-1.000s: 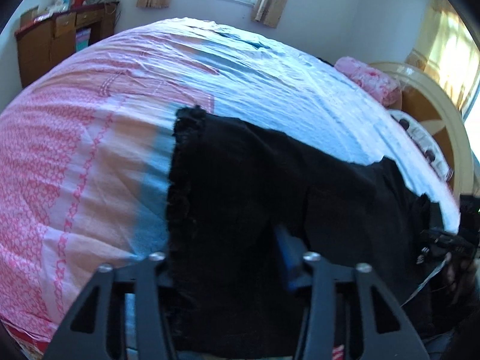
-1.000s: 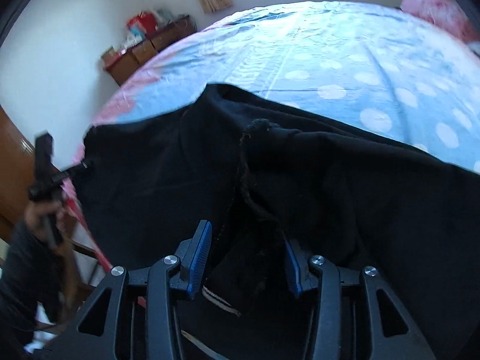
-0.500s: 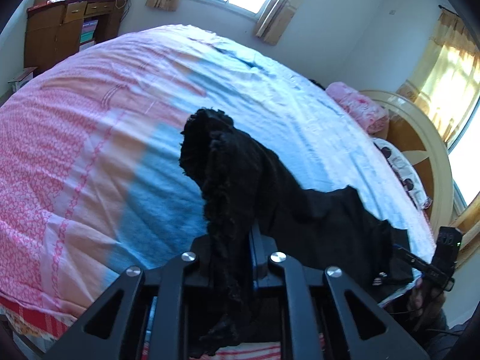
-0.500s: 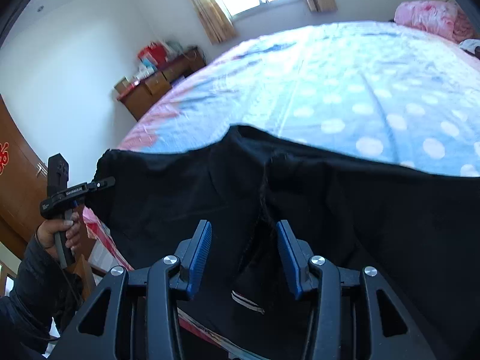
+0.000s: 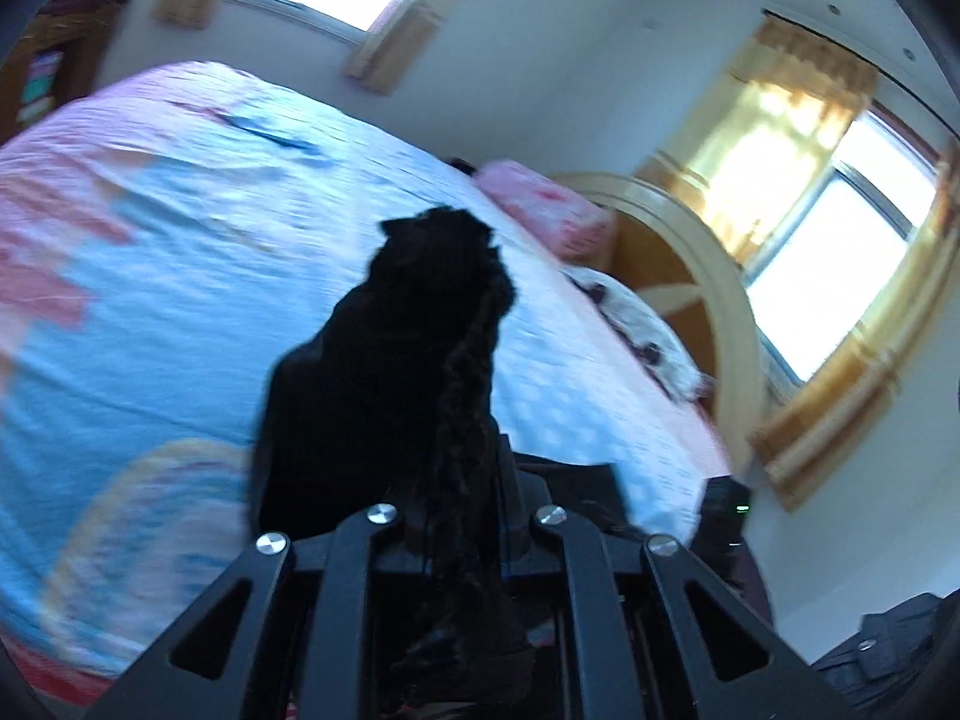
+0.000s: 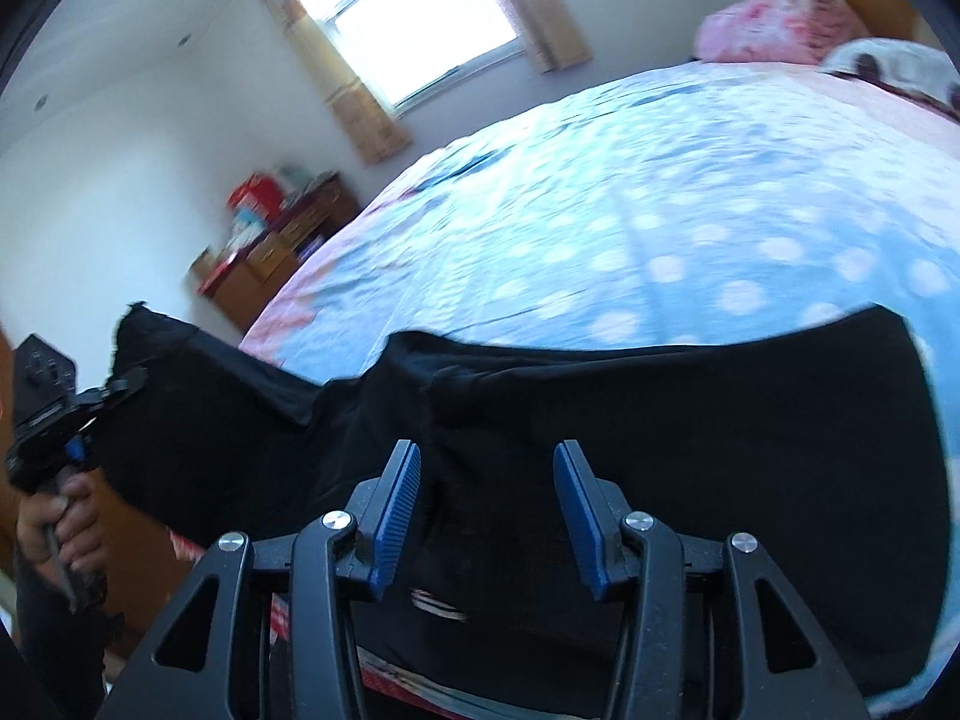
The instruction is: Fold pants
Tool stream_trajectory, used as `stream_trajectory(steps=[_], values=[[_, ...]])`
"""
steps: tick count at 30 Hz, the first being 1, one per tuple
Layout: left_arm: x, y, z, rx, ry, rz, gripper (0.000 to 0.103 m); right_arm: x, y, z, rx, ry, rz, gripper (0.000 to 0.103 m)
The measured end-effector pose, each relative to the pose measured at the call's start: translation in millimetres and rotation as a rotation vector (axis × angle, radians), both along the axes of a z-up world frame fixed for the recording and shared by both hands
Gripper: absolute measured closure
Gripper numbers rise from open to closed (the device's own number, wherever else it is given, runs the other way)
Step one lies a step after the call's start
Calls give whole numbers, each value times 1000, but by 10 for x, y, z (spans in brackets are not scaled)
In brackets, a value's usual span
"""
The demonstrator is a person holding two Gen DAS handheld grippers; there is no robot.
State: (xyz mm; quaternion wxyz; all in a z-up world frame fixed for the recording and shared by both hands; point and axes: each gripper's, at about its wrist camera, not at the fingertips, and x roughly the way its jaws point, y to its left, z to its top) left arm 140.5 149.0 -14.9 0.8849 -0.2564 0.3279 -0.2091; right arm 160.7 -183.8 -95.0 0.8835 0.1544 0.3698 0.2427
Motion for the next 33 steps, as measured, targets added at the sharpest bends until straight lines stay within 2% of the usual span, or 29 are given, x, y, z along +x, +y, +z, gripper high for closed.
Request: stream_trajectory(steps=[5,10,16,18,20,22,25,27,28,31,33], values=[[294,-744,124,13,-4,-137,90,-28,-441,57,45,-21,-143,53],[571,-1516,51,42,23,-271,90,26,-943,77,87,-1,-297,53],[828,-2304,-342,103,100,-391,90,70,-1418,6,120,29,-426,52],[871,-2522,-484,138,123,-418,84,64,-1534,-17,119,37,-449,52],[937,-2702,-615,134,156,-460,83,49,-1584,-26,120,39,-458,52],[937,-2716,-636,120,172,-459,83,50,-1616,-40,121,43,-459,52],[801,-2669,-516,128,114,-470,67,19,-1638,-35,117,36,-434,52],[724,-2563,-442,174,69,-427,40,-6,-1626,-19,108,35,-403,52],[703,-2464,-427,199,47,-396,36,11,-1595,-23,104,37,-389,52],[613,-2199,-418,286,5,-291,32,-71,-1444,67,58,24,-297,52],[578,-2009,-463,296,4,-243,30,-157,-1244,139,3,3,-213,52]])
